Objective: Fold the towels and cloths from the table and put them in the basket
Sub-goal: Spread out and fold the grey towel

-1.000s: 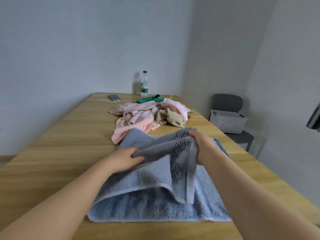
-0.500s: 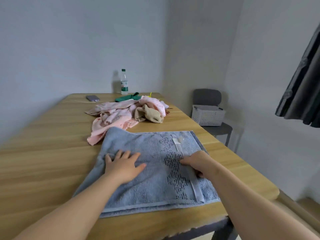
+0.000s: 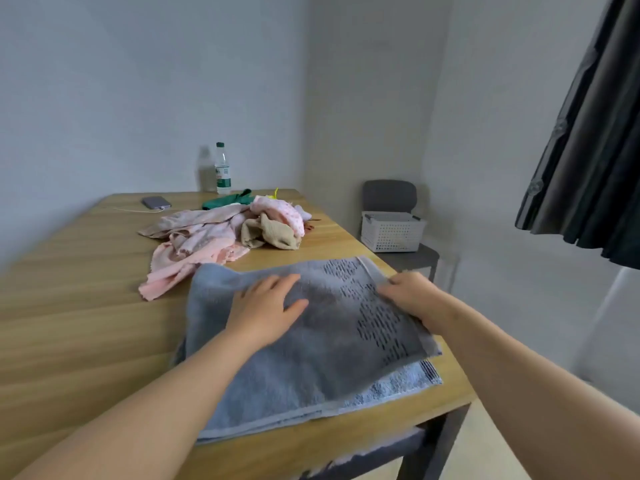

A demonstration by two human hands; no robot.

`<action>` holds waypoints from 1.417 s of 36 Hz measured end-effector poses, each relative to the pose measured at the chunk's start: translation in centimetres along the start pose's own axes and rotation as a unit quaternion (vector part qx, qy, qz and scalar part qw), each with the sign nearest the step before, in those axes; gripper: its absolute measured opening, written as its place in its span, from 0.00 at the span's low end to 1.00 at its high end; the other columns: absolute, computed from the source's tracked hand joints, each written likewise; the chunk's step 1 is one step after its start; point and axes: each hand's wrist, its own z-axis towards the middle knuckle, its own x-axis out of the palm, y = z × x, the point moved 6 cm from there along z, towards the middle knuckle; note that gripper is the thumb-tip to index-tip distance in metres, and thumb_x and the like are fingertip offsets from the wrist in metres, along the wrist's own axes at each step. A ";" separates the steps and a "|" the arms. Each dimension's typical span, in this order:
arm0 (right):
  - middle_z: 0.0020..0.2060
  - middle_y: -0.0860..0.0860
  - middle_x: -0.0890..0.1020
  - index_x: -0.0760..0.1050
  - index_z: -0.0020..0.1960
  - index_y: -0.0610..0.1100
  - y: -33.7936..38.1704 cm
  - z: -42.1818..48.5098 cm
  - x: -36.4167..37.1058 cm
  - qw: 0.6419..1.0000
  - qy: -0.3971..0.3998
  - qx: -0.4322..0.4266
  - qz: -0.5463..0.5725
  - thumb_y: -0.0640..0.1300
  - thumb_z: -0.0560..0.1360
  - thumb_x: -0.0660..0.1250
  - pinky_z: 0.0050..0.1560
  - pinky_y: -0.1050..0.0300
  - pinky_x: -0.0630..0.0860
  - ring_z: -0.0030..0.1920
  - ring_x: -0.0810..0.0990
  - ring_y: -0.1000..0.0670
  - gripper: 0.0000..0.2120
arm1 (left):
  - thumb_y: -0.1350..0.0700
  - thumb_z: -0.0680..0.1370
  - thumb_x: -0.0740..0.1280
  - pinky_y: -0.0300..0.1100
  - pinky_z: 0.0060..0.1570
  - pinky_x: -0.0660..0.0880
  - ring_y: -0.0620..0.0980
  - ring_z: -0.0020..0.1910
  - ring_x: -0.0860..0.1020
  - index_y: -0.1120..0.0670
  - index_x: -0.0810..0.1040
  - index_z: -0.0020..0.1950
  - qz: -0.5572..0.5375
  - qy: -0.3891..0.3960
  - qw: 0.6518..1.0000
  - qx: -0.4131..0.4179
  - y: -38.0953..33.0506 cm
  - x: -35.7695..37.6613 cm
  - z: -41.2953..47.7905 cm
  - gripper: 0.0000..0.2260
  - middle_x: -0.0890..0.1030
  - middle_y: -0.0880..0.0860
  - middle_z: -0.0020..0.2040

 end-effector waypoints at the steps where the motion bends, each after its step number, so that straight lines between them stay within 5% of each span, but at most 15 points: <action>1: 0.41 0.43 0.80 0.77 0.45 0.37 -1.6 -0.2 0.6 0.999 0.026 0.029 -0.029 0.43 0.77 0.62 0.44 0.53 0.77 0.42 0.80 0.44 0.10 | 0.39 0.79 0.53 0.53 0.68 0.57 0.50 0.73 0.58 0.41 0.55 0.74 0.014 0.047 0.999 -0.016 0.2 1.4 -0.3 0.25 0.58 0.45 0.75; 4: 0.39 0.45 0.78 0.76 0.47 0.37 -5.3 -0.3 1.8 0.993 0.051 0.071 -0.075 0.44 0.77 0.63 0.35 0.59 0.72 0.37 0.75 0.48 0.09 | 0.36 0.78 0.49 0.57 0.72 0.50 0.51 0.76 0.50 0.40 0.49 0.75 0.057 0.132 0.988 -0.050 1.3 4.4 -1.1 0.27 0.51 0.46 0.77; 8: 0.41 0.44 0.78 0.75 0.48 0.37 -5.9 0.3 1.8 0.993 0.045 0.088 -0.072 0.44 0.77 0.61 0.34 0.59 0.72 0.36 0.75 0.48 0.10 | 0.33 0.77 0.46 0.57 0.72 0.46 0.51 0.76 0.47 0.39 0.44 0.76 0.074 0.136 0.987 -0.048 1.9 4.8 -1.2 0.28 0.48 0.46 0.78; 12: 0.33 0.48 0.73 0.69 0.38 0.43 -4.6 1.1 1.3 0.993 0.036 0.090 -0.073 0.46 0.78 0.62 0.24 0.64 0.67 0.28 0.70 0.52 0.11 | 0.34 0.78 0.46 0.55 0.69 0.55 0.52 0.73 0.59 0.40 0.58 0.73 0.061 0.133 0.987 -0.064 2.2 3.9 -0.1 0.26 0.60 0.46 0.75; 16: 0.44 0.44 0.74 0.71 0.54 0.37 -3.7 3.1 1.6 0.993 0.019 0.080 -0.084 0.48 0.78 0.60 0.30 0.62 0.66 0.35 0.70 0.48 0.14 | 0.38 0.80 0.49 0.44 0.50 0.68 0.50 0.54 0.76 0.47 0.76 0.56 -0.003 0.054 0.996 -0.076 2.6 2.1 2.2 0.20 0.79 0.48 0.52; 20: 0.49 0.45 0.75 0.70 0.58 0.39 -2.5 5.1 2.3 0.996 0.009 0.034 -0.086 0.51 0.79 0.57 0.36 0.59 0.67 0.43 0.71 0.49 0.17 | 0.44 0.80 0.54 0.47 0.61 0.69 0.50 0.63 0.72 0.46 0.72 0.64 -0.037 0.020 0.995 -0.087 3.7 2.3 4.5 0.16 0.73 0.48 0.65; 23: 0.57 0.45 0.75 0.66 0.67 0.46 -1.5 7.0 2.8 1.000 -0.020 0.005 -0.004 0.53 0.79 0.58 0.43 0.58 0.68 0.47 0.71 0.49 0.20 | 0.41 0.80 0.52 0.50 0.70 0.58 0.49 0.72 0.62 0.44 0.65 0.71 -0.005 0.038 0.996 -0.084 4.4 4.0 5.0 0.20 0.64 0.47 0.73; 29: 0.69 0.47 0.70 0.60 0.74 0.48 0.1 10.8 3.8 0.994 -0.050 -0.007 0.102 0.56 0.80 0.56 0.65 0.52 0.67 0.66 0.70 0.46 0.25 | 0.38 0.79 0.52 0.52 0.71 0.51 0.47 0.74 0.56 0.40 0.61 0.72 0.002 0.032 0.997 -0.073 5.1 4.9 5.9 0.22 0.59 0.44 0.75; 34: 0.64 0.46 0.71 0.76 0.61 0.42 1.0 12.2 5.7 0.994 0.039 0.033 0.096 0.58 0.79 0.55 0.61 0.53 0.64 0.63 0.69 0.45 0.24 | 0.39 0.79 0.54 0.51 0.69 0.57 0.47 0.71 0.63 0.40 0.67 0.69 -0.057 0.025 0.994 -0.085 5.9 4.2 6.5 0.19 0.66 0.42 0.71; 37: 0.49 0.46 0.78 0.79 0.42 0.43 2.1 13.0 5.0 0.991 -0.019 -0.021 0.130 0.53 0.77 0.62 0.47 0.57 0.69 0.46 0.75 0.49 0.15 | 0.42 0.79 0.58 0.47 0.66 0.64 0.50 0.67 0.69 0.43 0.70 0.67 -0.158 0.007 0.981 -0.110 6.3 3.2 6.8 0.18 0.71 0.46 0.69; 39: 0.41 0.49 0.81 0.79 0.37 0.46 2.9 13.6 4.0 0.977 -0.075 -0.081 0.183 0.47 0.75 0.67 0.47 0.57 0.73 0.45 0.78 0.49 0.09 | 0.45 0.79 0.59 0.42 0.59 0.67 0.51 0.65 0.71 0.45 0.71 0.67 -0.223 -0.011 0.966 -0.128 6.6 2.1 7.0 0.17 0.73 0.48 0.67; 42: 0.41 0.54 0.80 0.79 0.41 0.51 3.4 14.4 2.4 0.970 -0.151 -0.152 0.113 0.41 0.72 0.69 0.49 0.58 0.74 0.48 0.78 0.50 0.06 | 0.45 0.79 0.59 0.42 0.54 0.67 0.52 0.63 0.72 0.46 0.71 0.67 -0.257 -0.033 0.956 -0.135 6.9 0.6 7.3 0.17 0.73 0.51 0.67; 45: 0.56 0.50 0.78 0.77 0.58 0.50 2.3 15.3 2.4 0.981 -0.142 -0.130 0.027 0.39 0.74 0.67 0.51 0.61 0.70 0.52 0.74 0.51 0.14 | 0.45 0.79 0.59 0.40 0.57 0.65 0.52 0.67 0.69 0.46 0.70 0.69 -0.229 -0.024 0.967 -0.113 6.7 -0.3 7.5 0.18 0.68 0.51 0.71; 48: 0.70 0.48 0.69 0.61 0.73 0.50 0.3 16.2 4.1 0.990 -0.058 -0.079 -0.097 0.43 0.78 0.63 0.60 0.56 0.68 0.63 0.71 0.46 0.25 | 0.44 0.79 0.59 0.41 0.65 0.62 0.51 0.71 0.64 0.45 0.67 0.71 -0.158 0.014 0.981 -0.109 7.3 0.2 7.4 0.21 0.64 0.50 0.74; 51: 0.76 0.51 0.56 0.48 0.76 0.55 -1.3 16.4 5.4 0.971 -0.029 -0.031 -0.237 0.49 0.78 0.60 0.70 0.45 0.58 0.73 0.57 0.39 0.32 | 0.40 0.78 0.57 0.49 0.70 0.59 0.51 0.73 0.60 0.44 0.60 0.74 -0.065 0.082 0.986 -0.128 8.7 2.4 7.2 0.25 0.61 0.48 0.75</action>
